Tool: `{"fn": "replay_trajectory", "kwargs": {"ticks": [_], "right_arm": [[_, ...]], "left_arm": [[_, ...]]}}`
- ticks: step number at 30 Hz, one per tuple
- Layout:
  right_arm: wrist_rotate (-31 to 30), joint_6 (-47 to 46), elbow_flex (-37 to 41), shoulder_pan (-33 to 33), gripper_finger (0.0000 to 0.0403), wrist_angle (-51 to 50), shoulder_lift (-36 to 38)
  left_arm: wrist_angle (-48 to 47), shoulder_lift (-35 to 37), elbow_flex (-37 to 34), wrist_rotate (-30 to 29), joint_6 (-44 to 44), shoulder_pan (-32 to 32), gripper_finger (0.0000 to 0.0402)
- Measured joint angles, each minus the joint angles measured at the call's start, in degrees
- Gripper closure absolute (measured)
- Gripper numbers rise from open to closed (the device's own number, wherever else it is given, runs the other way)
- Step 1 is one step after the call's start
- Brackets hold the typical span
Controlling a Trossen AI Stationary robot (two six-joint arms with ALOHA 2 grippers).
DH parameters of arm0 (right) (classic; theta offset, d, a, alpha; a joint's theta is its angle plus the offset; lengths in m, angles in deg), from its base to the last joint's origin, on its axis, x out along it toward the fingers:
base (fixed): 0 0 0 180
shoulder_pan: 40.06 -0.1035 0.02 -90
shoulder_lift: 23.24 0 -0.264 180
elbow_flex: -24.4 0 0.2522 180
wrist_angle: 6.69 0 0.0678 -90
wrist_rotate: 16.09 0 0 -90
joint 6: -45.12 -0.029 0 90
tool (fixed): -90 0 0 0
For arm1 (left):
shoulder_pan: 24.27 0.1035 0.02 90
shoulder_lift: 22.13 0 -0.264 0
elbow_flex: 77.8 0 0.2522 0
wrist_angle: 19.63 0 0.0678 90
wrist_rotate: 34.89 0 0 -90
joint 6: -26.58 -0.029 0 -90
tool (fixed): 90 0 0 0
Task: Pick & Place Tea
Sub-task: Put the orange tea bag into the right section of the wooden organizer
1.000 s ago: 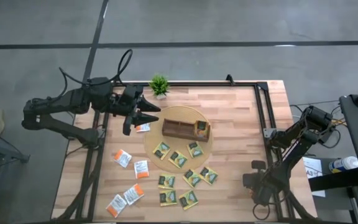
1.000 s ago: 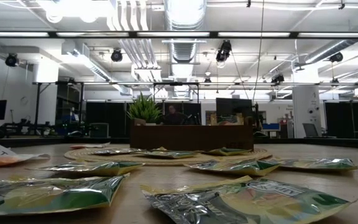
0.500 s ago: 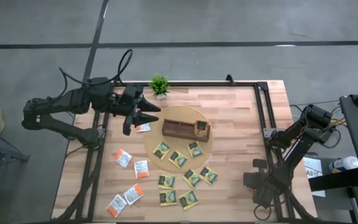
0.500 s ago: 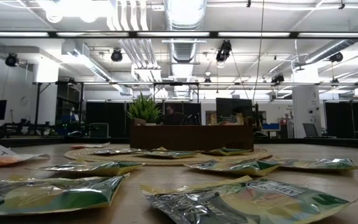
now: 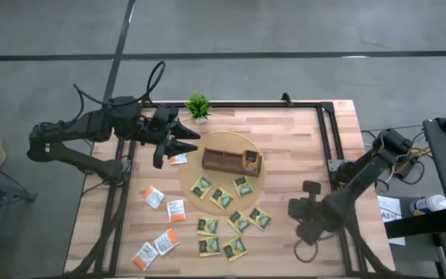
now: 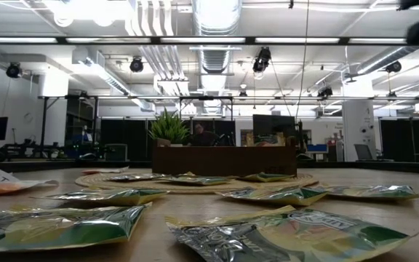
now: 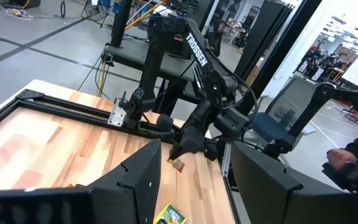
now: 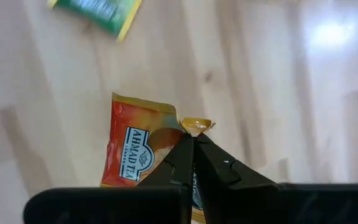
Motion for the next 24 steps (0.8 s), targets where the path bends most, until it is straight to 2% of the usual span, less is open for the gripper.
{"fn": "replay_trajectory", "kwargs": {"ticks": [11,16,24], "right_arm": [[-5.8,19.1,-5.5,18.3,0.0394,0.4,0.1],[-6.3,28.7,-7.7,26.3,0.0394,1.2,0.1],[-7.6,39.2,-9.4,35.3,0.0394,5.9,-0.7]], "left_arm": [[0.0,0.0,0.0,0.0,-1.6,0.0,0.0213],[0.0,0.0,0.0,0.0,-1.9,0.0,0.0213],[0.0,0.0,0.0,0.0,-2.9,0.0,0.0213]]}}
